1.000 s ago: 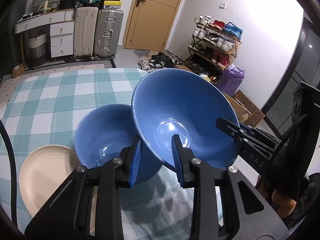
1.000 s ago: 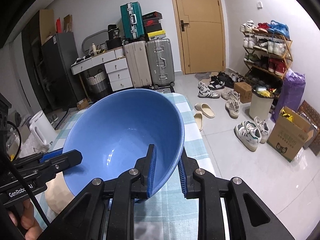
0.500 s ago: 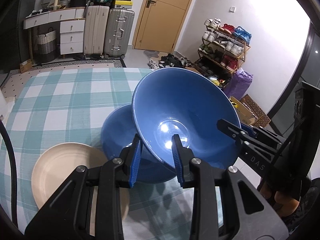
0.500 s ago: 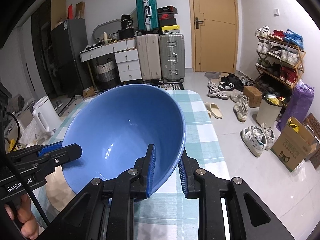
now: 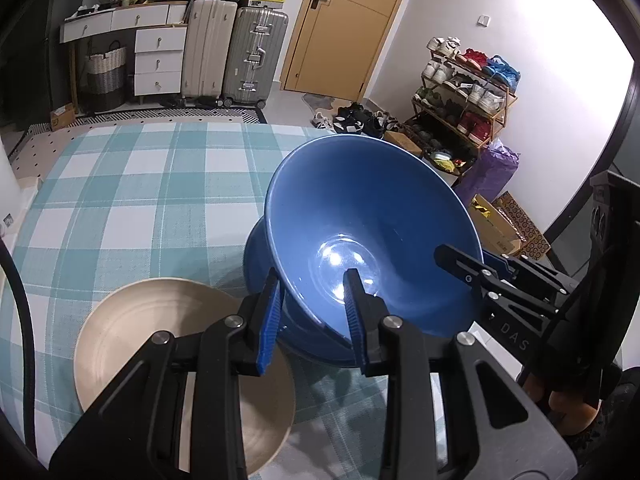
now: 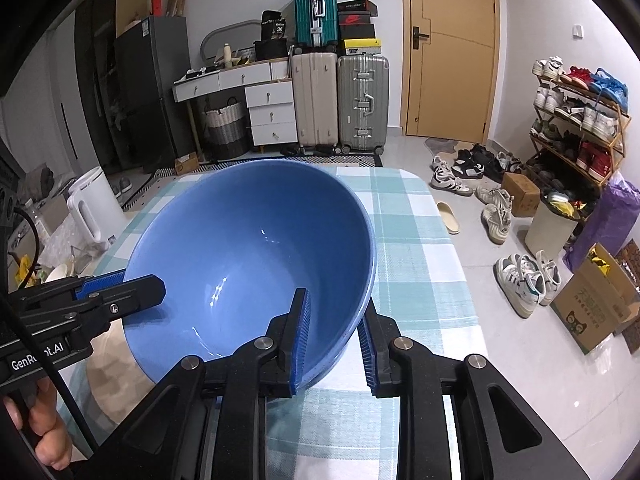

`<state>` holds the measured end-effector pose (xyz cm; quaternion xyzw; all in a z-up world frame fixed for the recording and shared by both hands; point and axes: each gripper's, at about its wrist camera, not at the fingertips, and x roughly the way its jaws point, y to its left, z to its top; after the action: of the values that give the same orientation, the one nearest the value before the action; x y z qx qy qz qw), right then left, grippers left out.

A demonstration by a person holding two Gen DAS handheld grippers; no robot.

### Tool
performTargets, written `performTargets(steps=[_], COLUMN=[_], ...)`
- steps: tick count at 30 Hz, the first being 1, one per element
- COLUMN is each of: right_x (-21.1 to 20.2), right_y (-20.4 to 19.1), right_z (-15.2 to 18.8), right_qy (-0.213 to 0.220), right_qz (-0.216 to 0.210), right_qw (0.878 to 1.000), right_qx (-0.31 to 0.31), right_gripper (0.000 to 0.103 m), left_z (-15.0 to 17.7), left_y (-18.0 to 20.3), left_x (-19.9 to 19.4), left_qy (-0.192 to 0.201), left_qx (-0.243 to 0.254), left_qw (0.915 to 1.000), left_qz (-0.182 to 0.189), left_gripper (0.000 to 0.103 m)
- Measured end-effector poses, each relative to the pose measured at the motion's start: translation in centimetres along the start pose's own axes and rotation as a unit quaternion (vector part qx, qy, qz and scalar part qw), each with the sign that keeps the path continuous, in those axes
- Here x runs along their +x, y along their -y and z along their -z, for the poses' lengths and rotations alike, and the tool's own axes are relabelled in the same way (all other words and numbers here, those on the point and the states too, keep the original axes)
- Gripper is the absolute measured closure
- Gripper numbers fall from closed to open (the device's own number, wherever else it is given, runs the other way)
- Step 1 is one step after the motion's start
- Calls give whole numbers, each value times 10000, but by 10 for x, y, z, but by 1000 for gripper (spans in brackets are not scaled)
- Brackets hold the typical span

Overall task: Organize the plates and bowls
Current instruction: 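Lift the bowl with both grippers and carry it over the nested bowls, then lower the held bowl into the nested light-blue bowls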

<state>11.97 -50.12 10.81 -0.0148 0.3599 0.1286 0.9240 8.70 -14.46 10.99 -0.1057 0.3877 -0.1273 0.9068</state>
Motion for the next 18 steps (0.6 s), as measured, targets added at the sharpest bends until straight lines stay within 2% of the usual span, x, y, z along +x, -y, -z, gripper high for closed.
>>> performTargets(steps=[18], right_x=[37], right_y=[-5], right_z=[9], right_qy=[-262], right_qz=[-64], right_qw=[9996], right_qx=[-56], right_gripper=[79], left_z=[7], left_y=[-15], left_x=[42], left_qy=[-133], left_qx=[194], left_qw=[9989], left_qz=[-399], left_gripper=[76])
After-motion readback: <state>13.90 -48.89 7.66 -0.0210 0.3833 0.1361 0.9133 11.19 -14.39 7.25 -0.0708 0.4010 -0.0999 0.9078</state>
